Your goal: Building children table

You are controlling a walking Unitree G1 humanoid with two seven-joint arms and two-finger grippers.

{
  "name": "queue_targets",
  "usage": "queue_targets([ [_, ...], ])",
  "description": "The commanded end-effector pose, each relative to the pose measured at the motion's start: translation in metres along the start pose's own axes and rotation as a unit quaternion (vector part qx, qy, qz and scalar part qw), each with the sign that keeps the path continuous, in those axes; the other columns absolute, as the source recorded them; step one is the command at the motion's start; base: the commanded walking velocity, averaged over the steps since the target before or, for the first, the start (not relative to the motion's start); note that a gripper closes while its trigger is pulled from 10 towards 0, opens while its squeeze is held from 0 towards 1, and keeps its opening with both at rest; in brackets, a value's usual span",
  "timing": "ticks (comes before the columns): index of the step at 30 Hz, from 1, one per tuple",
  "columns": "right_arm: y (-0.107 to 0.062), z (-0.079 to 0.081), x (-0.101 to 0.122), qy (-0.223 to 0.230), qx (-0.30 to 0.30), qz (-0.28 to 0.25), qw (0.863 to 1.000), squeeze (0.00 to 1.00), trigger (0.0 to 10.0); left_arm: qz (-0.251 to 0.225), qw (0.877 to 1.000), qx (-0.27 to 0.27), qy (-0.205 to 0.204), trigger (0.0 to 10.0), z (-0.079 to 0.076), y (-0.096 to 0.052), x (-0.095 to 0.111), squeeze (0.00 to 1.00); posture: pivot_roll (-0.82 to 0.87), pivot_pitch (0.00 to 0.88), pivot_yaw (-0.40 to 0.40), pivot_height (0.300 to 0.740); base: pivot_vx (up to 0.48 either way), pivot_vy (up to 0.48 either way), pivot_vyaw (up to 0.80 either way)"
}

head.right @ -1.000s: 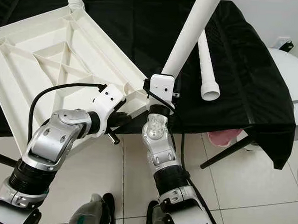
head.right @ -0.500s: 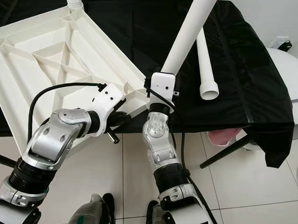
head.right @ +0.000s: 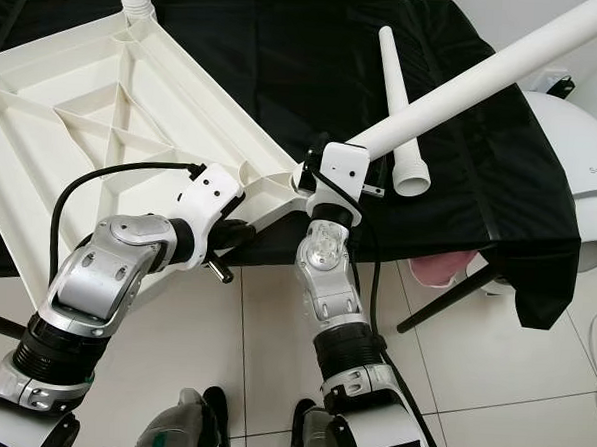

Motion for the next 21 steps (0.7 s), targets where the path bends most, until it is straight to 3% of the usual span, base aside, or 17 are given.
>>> queue_targets([
  [1,-0.011,-0.009,-0.036,-0.035,-0.013,0.073,0.997,0.00,0.0,-0.069,0.990,0.120,0.017,10.0,0.027,-0.018,0.026,0.00,-0.03,0.202,-0.018,0.740,0.000,0.000,0.00],
  [17,-0.004,-0.002,-0.016,0.006,0.004,0.041,0.999,0.00,0.0,-0.066,0.991,0.113,0.031,10.0,0.025,-0.016,0.024,0.00,-0.03,0.191,-0.015,0.740,0.000,0.000,0.00],
  [18,-0.002,-0.001,-0.013,0.022,0.011,0.041,0.999,0.00,6.2,-0.063,0.991,0.113,0.038,10.0,0.026,-0.016,0.022,0.00,-0.03,0.193,-0.012,0.740,0.000,0.000,0.00],
  [19,-0.002,-0.001,-0.013,0.022,0.011,0.041,0.999,0.00,6.2,-0.063,0.991,0.113,0.038,10.0,0.026,-0.016,0.022,0.00,-0.03,0.193,-0.012,0.740,0.000,0.000,0.00],
  [20,-0.001,0.000,-0.011,0.034,0.016,0.043,0.998,0.00,9.8,-0.061,0.991,0.112,0.041,10.0,0.026,-0.016,0.021,0.00,-0.03,0.193,-0.012,0.740,0.000,0.000,0.00],
  [21,-0.001,0.000,-0.011,0.034,0.016,0.043,0.998,0.00,9.8,-0.061,0.991,0.112,0.041,10.0,0.026,-0.016,0.021,0.00,-0.03,0.193,-0.012,0.740,0.000,0.000,0.00],
])
Point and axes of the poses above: a point about 5 cm out from each wrist's last joint towards the gripper, its own y axis pointing out of the wrist towards the gripper, its own x axis along the axis of the wrist's last joint, z = x × y, the point moved 2 cm from there along y, pointing out of the wrist towards the gripper, and after that the axes turned 10 degrees about -y, right-handed, at the moved point
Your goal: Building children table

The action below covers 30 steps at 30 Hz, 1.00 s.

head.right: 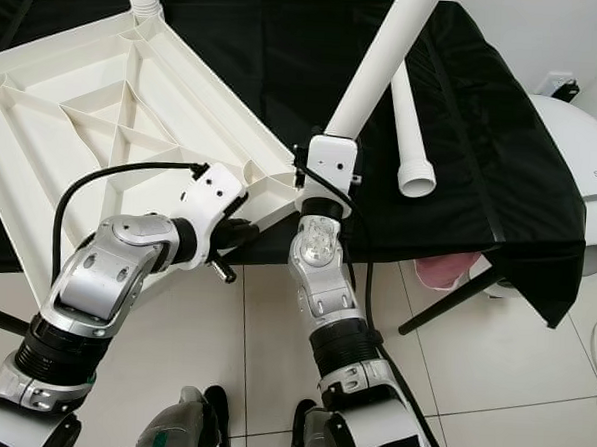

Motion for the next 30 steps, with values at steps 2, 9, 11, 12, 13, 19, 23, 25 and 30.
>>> queue_targets([
  [2,0.000,-0.015,-0.020,0.028,-0.028,0.055,0.998,0.00,10.0,-0.045,0.992,0.111,0.036,10.0,0.027,-0.016,0.015,0.00,-0.02,0.196,-0.006,0.740,0.000,0.000,0.00],
  [9,0.003,-0.016,-0.014,0.051,-0.012,0.039,0.998,0.00,10.0,-0.038,0.993,0.106,0.047,10.0,0.028,-0.016,0.010,0.00,-0.02,0.197,-0.004,0.740,0.000,0.000,0.00],
  [11,0.004,-0.017,-0.013,0.052,-0.007,0.034,0.998,0.00,10.0,-0.037,0.993,0.101,0.038,10.0,0.028,-0.016,0.009,1.00,-0.02,0.199,0.000,0.740,0.000,0.000,0.00],
  [12,0.004,-0.017,-0.013,0.052,-0.007,0.034,0.998,0.00,10.0,-0.037,0.993,0.101,0.038,10.0,0.028,-0.016,0.009,1.00,-0.02,0.199,0.000,0.740,0.000,0.000,0.00],
  [13,0.004,-0.016,-0.012,0.053,-0.002,0.031,0.998,0.00,10.0,-0.037,0.993,0.101,0.038,10.0,0.028,-0.016,0.009,1.00,-0.02,0.200,0.000,0.740,0.000,0.000,0.00],
  [19,0.004,-0.016,-0.011,0.059,0.009,0.028,0.998,0.00,10.0,-0.035,0.993,0.101,0.047,10.0,0.028,-0.015,0.010,0.00,-0.02,0.202,-0.001,0.740,0.000,0.000,0.00],
  [23,0.006,-0.015,-0.006,0.077,0.025,0.018,0.997,0.00,10.0,-0.030,0.993,0.101,0.059,10.0,0.029,-0.015,0.008,0.00,-0.02,0.202,-0.005,0.740,0.000,0.000,0.00],
  [25,0.008,-0.015,-0.003,0.091,0.037,0.008,0.995,0.00,10.0,-0.030,0.992,0.099,0.065,10.0,0.029,-0.015,0.008,0.00,-0.02,0.202,-0.005,0.740,0.000,0.000,0.00],
  [30,0.011,-0.018,0.002,0.101,0.044,-0.005,0.994,0.00,10.0,-0.029,0.993,0.093,0.069,10.0,0.028,-0.015,0.007,0.00,-0.02,0.202,-0.005,0.740,0.000,0.000,0.00],
])
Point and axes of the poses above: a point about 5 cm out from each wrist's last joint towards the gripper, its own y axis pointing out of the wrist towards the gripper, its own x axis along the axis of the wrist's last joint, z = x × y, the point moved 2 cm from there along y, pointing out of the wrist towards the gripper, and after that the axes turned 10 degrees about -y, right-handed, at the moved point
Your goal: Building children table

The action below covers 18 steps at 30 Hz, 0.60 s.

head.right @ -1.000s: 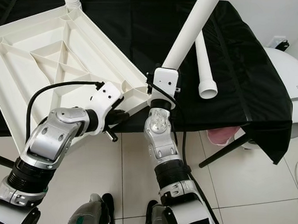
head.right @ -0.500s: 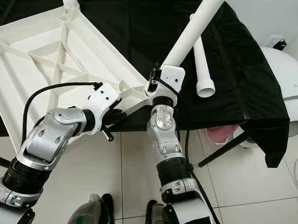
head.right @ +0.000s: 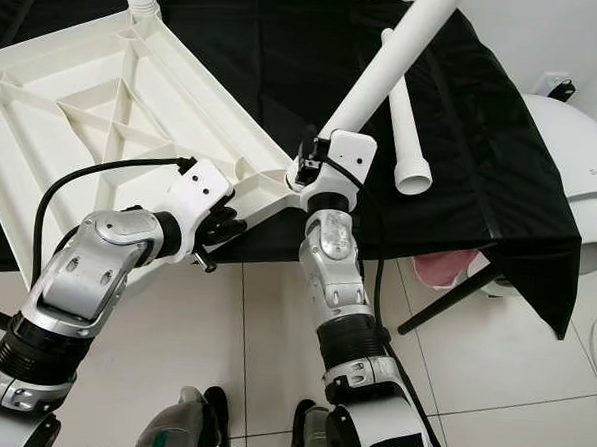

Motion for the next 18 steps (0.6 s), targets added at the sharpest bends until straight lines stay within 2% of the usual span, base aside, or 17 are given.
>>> queue_targets([
  [1,0.001,-0.009,0.004,0.008,-0.014,-0.011,1.000,0.00,10.0,-0.016,0.997,0.070,0.020,10.0,0.015,-0.006,0.006,0.00,-0.02,0.202,-0.005,0.740,0.000,0.000,0.00],
  [9,0.002,-0.005,0.020,0.041,0.037,-0.048,0.997,0.00,10.0,-0.014,0.997,0.064,0.027,10.0,0.014,-0.006,0.004,0.00,-0.03,0.195,-0.003,0.740,0.000,0.000,0.00],
  [18,0.005,-0.012,0.024,0.042,0.051,-0.059,0.996,0.00,10.0,-0.013,0.998,0.063,0.029,10.0,0.013,-0.005,0.002,0.00,-0.04,0.181,-0.007,0.740,0.000,0.000,0.00],
])
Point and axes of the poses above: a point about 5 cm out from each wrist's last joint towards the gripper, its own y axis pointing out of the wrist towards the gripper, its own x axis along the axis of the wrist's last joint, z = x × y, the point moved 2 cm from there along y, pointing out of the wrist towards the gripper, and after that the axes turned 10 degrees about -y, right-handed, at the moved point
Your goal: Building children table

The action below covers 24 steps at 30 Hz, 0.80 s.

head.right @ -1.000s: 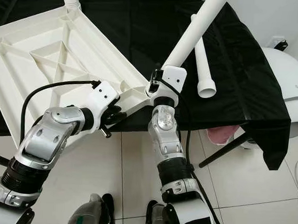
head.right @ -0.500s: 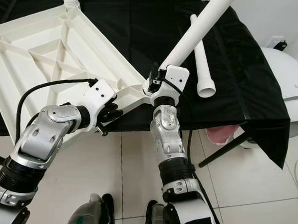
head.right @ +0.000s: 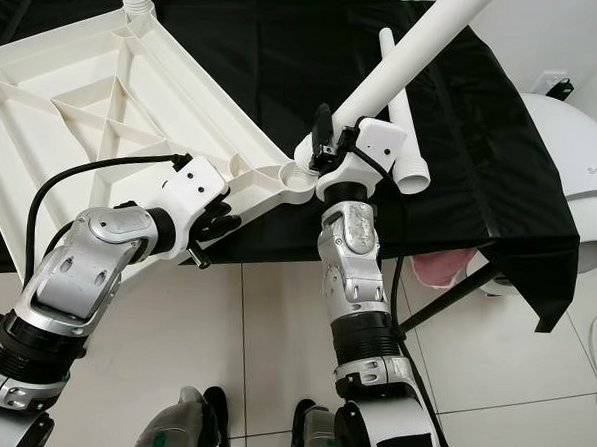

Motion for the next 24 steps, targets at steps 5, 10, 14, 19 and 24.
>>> queue_targets([
  [5,0.001,-0.006,0.002,0.008,0.005,-0.006,1.000,0.00,10.0,-0.010,0.999,0.052,0.009,10.0,0.007,-0.001,0.002,0.00,-0.04,0.181,-0.007,0.740,0.000,0.000,0.00],
  [10,0.001,-0.012,0.003,0.009,0.020,-0.009,1.000,0.00,4.0,-0.007,0.999,0.046,0.015,10.0,0.005,-0.001,-0.001,0.00,-0.04,0.174,-0.010,0.740,0.000,0.000,0.00],
  [14,0.003,-0.024,0.003,-0.001,0.031,-0.006,1.000,0.00,10.0,-0.004,0.999,0.036,0.019,10.0,0.000,0.001,-0.003,0.00,-0.04,0.169,-0.010,0.740,0.000,0.000,0.00],
  [19,0.004,-0.031,0.003,-0.009,0.029,-0.005,1.000,0.00,10.0,-0.016,0.999,0.032,0.014,10.0,-0.006,0.008,0.005,0.00,-0.04,0.168,-0.007,0.740,0.000,0.000,0.00],
  [24,0.004,-0.032,0.004,-0.009,0.025,-0.006,1.000,0.00,10.0,-0.034,0.999,0.024,0.001,10.0,-0.009,0.013,0.016,1.00,-0.04,0.173,-0.002,0.740,0.000,0.000,0.00],
])
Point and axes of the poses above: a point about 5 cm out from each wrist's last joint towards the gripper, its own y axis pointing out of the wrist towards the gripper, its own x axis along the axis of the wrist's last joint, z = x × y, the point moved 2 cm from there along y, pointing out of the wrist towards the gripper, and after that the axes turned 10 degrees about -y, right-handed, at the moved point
